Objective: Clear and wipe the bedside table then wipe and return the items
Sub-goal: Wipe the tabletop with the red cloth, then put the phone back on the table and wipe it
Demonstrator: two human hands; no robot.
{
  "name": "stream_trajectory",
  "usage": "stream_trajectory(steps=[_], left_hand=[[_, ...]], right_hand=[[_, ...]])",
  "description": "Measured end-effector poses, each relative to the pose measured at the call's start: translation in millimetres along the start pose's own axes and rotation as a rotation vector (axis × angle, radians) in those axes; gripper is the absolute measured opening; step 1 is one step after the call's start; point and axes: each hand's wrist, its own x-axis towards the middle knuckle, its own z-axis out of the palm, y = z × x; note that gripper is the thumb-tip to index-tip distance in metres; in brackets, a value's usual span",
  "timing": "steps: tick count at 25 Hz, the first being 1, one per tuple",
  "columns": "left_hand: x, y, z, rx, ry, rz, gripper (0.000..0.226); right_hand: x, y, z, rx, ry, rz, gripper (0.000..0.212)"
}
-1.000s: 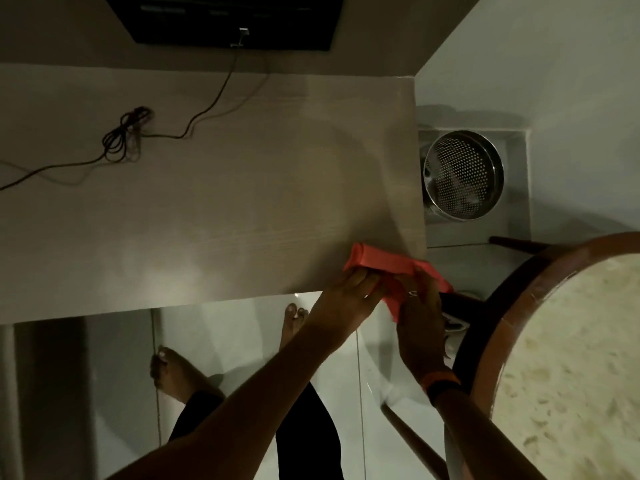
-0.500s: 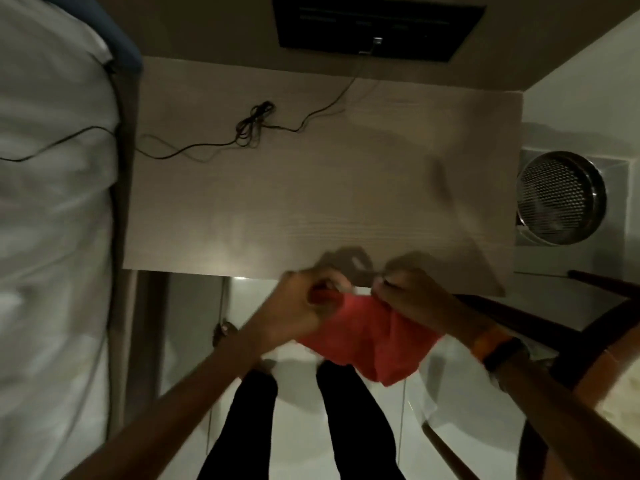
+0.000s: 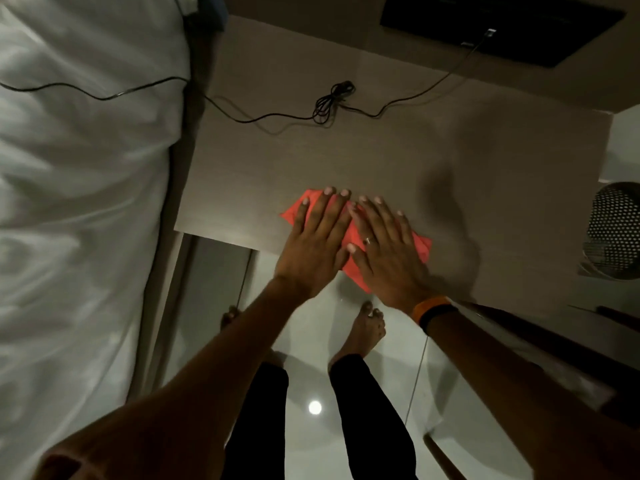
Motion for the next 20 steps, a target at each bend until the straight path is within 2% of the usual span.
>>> stream_trajectory(steps=[4,6,9,12,16,18,20], left_hand=[[1.0,-4.2,3.1,-0.055,0.035,0.024,0.062],[-2.1,-12.0,-5.4,-0.088,0.056,0.022,0.063],[-24.3,-38.3,-30.5,-0.201,0.130,-0.175,0.068],[-62.5,-83.3,-75.1,-0.254,0.293,-0.372,0.066],[-132.0,-161.0,-149.9,-0.268,0.658,-0.608,0.061],[-175.5,-201.7,-177.0,-0.259,0.815,-0.743,0.061],[-211.6,-238.6,-192.6,-0.280,0.916,-0.894,0.063]], right_hand=[[3.2,-4.8,8.9,-0.031,-0.038,0.063,0.061],[7.3,-9.8,-3.1,-0.079,-0.002,0.050,0.062],[30.9,-43.0,-34.4,-0.043,0.133,0.001,0.062],[72.3,-116.3,-75.7,0.121,0.306,-0.129,0.058],[122.5,-240.5,-133.7,0.338,0.596,-0.399,0.052],[141.5,-309.3,-157.6,0.504,0.620,-0.528,0.050],[156.3,-370.7,-175.2,0.626,0.570,-0.602,0.050]])
